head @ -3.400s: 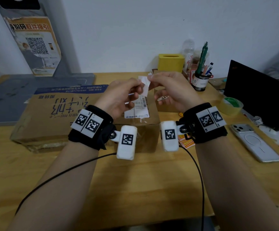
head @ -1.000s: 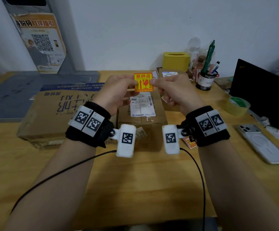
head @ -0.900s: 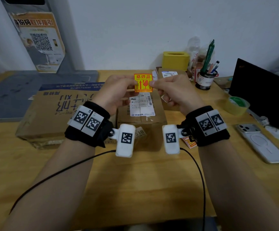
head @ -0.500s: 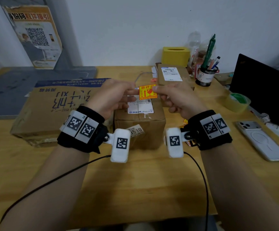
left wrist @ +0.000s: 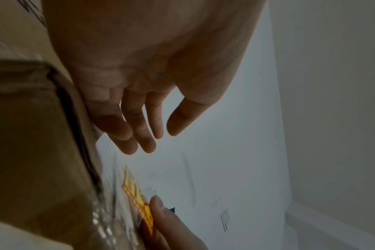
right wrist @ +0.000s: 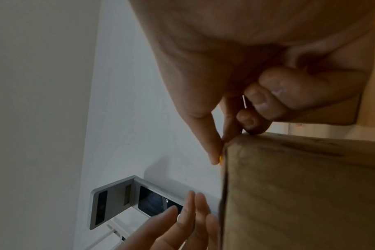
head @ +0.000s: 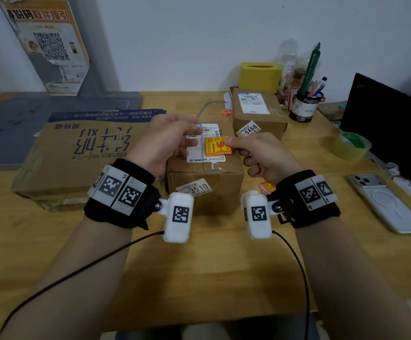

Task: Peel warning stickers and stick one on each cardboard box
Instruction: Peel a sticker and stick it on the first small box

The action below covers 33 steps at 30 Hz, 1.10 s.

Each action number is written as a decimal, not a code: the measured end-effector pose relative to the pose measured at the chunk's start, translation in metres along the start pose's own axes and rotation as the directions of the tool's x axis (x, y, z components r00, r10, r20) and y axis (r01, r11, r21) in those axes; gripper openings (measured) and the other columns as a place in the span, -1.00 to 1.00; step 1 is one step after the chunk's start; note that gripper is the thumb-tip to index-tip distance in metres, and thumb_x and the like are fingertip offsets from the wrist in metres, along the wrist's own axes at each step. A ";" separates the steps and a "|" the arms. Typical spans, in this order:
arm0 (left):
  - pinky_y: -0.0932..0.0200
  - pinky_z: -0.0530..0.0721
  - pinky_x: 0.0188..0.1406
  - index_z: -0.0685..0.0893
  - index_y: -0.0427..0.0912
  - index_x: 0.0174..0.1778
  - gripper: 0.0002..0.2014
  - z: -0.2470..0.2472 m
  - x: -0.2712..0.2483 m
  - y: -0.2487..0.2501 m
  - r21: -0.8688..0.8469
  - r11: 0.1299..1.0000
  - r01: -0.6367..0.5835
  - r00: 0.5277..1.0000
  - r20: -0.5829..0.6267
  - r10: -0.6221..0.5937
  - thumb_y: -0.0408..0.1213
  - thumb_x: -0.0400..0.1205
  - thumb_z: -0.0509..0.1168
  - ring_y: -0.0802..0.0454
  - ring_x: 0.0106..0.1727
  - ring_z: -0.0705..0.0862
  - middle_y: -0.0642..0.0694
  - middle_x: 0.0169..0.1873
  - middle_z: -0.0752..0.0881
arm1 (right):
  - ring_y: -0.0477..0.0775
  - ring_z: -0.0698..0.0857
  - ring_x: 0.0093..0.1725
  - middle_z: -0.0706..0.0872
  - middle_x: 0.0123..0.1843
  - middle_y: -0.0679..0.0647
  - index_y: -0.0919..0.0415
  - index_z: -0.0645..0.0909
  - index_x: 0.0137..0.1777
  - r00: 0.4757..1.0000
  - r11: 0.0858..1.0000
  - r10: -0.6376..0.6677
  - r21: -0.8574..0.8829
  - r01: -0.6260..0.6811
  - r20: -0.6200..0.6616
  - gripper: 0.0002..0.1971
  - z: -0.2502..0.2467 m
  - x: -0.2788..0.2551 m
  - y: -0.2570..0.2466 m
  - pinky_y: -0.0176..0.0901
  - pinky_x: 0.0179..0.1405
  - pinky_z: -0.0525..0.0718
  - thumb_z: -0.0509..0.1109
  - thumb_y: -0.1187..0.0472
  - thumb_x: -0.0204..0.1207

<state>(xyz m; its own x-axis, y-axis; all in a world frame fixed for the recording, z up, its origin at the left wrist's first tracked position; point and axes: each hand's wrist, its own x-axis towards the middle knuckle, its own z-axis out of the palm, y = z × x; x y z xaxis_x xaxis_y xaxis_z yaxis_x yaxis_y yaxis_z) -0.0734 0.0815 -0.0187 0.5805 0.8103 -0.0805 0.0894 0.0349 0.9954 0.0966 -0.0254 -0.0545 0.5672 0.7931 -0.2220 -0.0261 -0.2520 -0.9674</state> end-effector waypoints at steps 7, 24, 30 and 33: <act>0.20 0.61 -0.34 0.70 -0.20 0.21 -0.79 0.001 -0.001 0.000 0.006 1.000 -0.010 1.000 -0.004 0.010 -0.39 0.71 0.26 -0.02 -0.15 0.79 -0.16 0.02 0.83 | -0.08 0.25 -0.52 0.42 -0.46 -0.07 0.09 0.68 -0.39 1.000 0.999 -0.003 -0.035 0.002 -0.025 -0.71 0.003 -0.002 -0.001 -0.30 -0.61 0.14 0.65 0.08 0.50; 0.21 0.58 -0.39 0.71 -0.16 0.20 -0.80 0.006 0.000 0.002 0.037 0.999 -0.014 1.000 -0.012 0.014 -0.35 0.68 0.30 -0.08 -0.03 0.88 -0.12 0.03 0.85 | -0.08 0.31 -0.52 0.51 -0.53 -0.10 0.24 0.78 -0.13 0.998 0.994 -0.030 -0.103 0.025 -0.052 -0.83 0.005 -0.001 -0.003 -0.28 -0.60 0.23 0.64 0.14 0.50; 0.19 0.55 -0.36 0.72 -0.14 0.21 -0.79 0.008 0.001 0.002 0.059 0.998 -0.015 1.000 0.000 0.015 -0.35 0.69 0.29 -0.02 -0.11 0.89 -0.09 0.02 0.86 | -0.07 0.35 -0.50 0.52 -0.40 0.00 0.18 0.80 -0.20 0.998 0.991 -0.039 -0.130 0.032 -0.054 -0.84 0.005 0.000 -0.002 -0.27 -0.60 0.32 0.65 0.12 0.48; 0.17 0.54 -0.31 0.71 -0.12 0.20 -0.79 0.010 0.002 0.002 0.087 0.996 -0.006 1.000 0.017 0.004 -0.33 0.69 0.28 0.00 -0.11 0.89 -0.07 0.01 0.86 | -0.08 0.37 -0.51 0.49 -0.45 -0.02 0.20 0.79 -0.19 0.998 0.987 -0.047 -0.155 0.039 -0.052 -0.82 0.004 0.001 -0.002 -0.27 -0.61 0.36 0.65 0.10 0.47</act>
<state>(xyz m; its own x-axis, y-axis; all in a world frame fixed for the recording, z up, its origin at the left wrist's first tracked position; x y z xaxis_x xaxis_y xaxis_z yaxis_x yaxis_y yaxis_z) -0.0640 0.0775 -0.0176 0.5948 0.8002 -0.0773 0.1560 -0.0206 0.9875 0.0938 -0.0222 -0.0531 0.6100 0.7741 -0.1694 0.1239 -0.3043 -0.9445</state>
